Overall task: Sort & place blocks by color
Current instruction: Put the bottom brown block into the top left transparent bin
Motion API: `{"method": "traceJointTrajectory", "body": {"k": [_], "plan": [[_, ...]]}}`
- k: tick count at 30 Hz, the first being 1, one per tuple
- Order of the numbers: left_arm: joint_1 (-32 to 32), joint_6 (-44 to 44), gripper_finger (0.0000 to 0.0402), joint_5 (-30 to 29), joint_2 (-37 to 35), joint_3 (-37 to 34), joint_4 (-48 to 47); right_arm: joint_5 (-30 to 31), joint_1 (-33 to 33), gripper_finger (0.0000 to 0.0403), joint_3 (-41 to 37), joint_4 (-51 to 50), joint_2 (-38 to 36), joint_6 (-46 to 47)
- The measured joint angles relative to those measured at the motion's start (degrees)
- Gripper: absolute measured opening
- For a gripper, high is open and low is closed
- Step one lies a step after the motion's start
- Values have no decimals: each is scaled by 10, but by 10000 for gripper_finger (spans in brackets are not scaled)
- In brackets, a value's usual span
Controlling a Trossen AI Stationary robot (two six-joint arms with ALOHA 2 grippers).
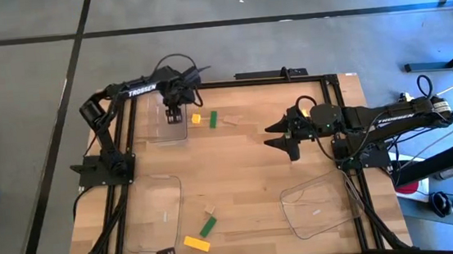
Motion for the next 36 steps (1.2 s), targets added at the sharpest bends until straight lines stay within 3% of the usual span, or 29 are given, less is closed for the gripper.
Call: {"method": "traceJointTrajectory", "body": {"k": [4, 7, 14, 19, 26, 30, 36], "plan": [[0, -100, 207, 50, -15, 71, -31, 0, 0, 281, 0, 2, 0, -18], [-11, -200, 206, 102, -56, 84, 3, 0, 0, 281, 0, 3, 0, -31], [-101, -332, 202, 206, -227, -15, 226, 0, 0, 281, 0, 6, 0, -36], [-217, -405, 202, 200, -357, -150, 446, 0, 0, 281, 0, 6, 0, -48], [-371, -453, 202, 96, -454, -323, 717, 0, 0, 281, 0, 15, 0, -56], [-404, -453, 202, 42, -457, -355, 767, 0, 0, 281, 0, 15, 0, -64], [-408, -453, 202, 36, -452, -355, 770, 0, 0, 281, 0, 14, 0, -63]]}}
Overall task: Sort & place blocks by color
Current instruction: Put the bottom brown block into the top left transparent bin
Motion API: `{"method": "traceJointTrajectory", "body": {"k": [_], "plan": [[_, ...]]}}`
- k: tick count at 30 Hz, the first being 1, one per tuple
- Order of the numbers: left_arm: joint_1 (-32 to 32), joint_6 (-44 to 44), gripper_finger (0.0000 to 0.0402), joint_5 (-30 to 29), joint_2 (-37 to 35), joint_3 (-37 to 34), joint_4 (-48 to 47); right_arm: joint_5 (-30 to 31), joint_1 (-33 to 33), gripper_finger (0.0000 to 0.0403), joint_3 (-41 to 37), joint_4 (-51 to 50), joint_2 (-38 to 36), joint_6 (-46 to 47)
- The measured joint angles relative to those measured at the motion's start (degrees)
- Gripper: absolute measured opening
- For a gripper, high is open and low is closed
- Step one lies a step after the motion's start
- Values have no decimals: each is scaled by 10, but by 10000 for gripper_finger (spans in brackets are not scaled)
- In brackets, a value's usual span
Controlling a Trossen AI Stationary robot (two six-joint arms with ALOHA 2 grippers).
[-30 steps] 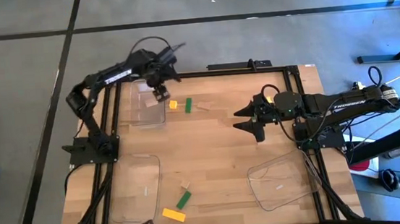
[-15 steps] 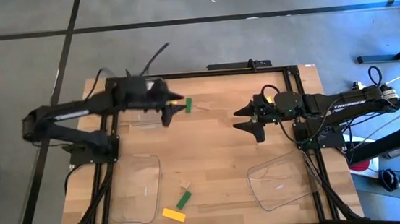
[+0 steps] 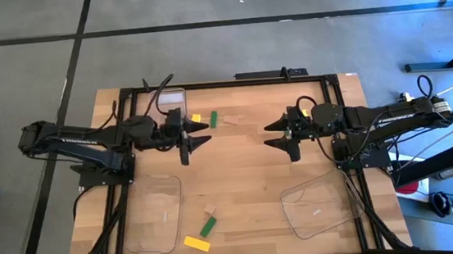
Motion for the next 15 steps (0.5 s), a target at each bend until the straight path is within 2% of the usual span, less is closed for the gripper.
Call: {"method": "traceJointTrajectory", "body": {"k": [7, 10, 15], "plan": [[0, -23, 202, 0, 0, 12, -18, 0, 0, 281, 0, 0, 0, 3], [0, -66, 201, 1, 23, 70, -121, 0, 0, 281, 0, 0, 0, 3], [-24, -117, 201, 23, 119, 225, -379, 0, 0, 281, 0, -1, 0, 21]]}}
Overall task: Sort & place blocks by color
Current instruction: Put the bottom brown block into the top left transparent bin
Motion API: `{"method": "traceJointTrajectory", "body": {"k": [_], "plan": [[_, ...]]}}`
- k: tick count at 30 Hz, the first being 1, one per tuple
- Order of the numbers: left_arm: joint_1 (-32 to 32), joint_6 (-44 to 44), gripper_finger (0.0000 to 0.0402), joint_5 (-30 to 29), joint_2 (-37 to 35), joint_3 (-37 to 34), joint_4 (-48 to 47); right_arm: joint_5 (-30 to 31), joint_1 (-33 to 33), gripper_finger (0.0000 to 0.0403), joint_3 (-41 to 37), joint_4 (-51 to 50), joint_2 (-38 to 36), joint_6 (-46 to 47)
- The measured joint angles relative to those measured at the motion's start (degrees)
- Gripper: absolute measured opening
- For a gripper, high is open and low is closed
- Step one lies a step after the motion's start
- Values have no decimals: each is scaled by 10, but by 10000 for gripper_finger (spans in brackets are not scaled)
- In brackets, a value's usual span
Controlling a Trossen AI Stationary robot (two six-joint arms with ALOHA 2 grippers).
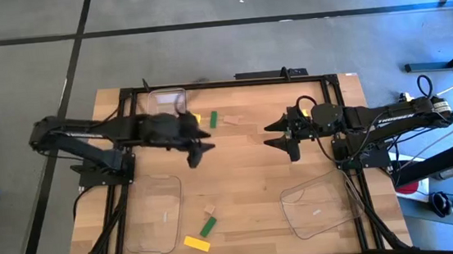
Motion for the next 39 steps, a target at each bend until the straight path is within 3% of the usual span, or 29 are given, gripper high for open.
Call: {"method": "traceJointTrajectory", "body": {"k": [6, 10, 17, 26, 39], "plan": [[-61, -112, 201, 24, 158, 166, -264, 0, 0, 281, 0, -2, 0, -1], [-100, -193, 202, 40, 256, 243, -368, 0, 0, 281, 0, -7, 0, -2], [-153, -324, 202, 43, 374, 289, -361, 0, 0, 281, 0, -17, 0, -6], [-213, -451, 202, 36, 445, 289, -345, 0, 0, 281, 0, -39, 0, -23], [-222, -486, 202, -16, 461, 289, -352, 0, 0, 281, 0, -40, 0, -34]]}}
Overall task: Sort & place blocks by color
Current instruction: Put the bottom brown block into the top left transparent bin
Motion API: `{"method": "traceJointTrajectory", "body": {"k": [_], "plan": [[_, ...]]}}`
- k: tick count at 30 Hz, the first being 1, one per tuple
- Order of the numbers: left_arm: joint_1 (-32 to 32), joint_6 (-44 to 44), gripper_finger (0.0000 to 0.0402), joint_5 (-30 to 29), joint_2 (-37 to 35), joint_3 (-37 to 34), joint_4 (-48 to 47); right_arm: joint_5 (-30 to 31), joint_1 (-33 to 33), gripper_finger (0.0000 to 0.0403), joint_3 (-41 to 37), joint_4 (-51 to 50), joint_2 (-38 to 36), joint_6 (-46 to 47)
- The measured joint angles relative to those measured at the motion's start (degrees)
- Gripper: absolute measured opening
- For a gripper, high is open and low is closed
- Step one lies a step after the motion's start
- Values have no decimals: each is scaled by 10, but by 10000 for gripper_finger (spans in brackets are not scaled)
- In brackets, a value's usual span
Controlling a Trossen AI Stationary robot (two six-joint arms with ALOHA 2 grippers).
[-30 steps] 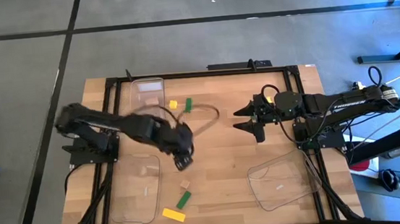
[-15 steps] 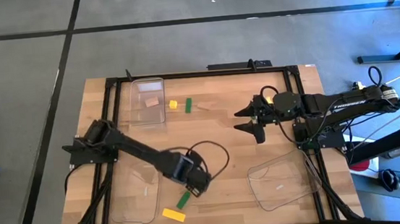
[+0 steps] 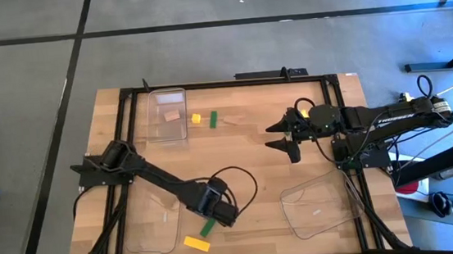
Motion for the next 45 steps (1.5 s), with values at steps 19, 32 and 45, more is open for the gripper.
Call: {"method": "traceJointTrajectory", "body": {"k": [19, 32, 45], "plan": [[3, 5, 251, 44, 25, -1, 21, 0, 0, 281, 0, -5, 0, -1], [8, 17, 248, 50, 38, -6, 25, 0, 0, 281, 0, -11, 0, -3], [10, 13, 248, 84, 38, -53, 67, 0, 0, 281, 0, -11, 0, -3]]}}
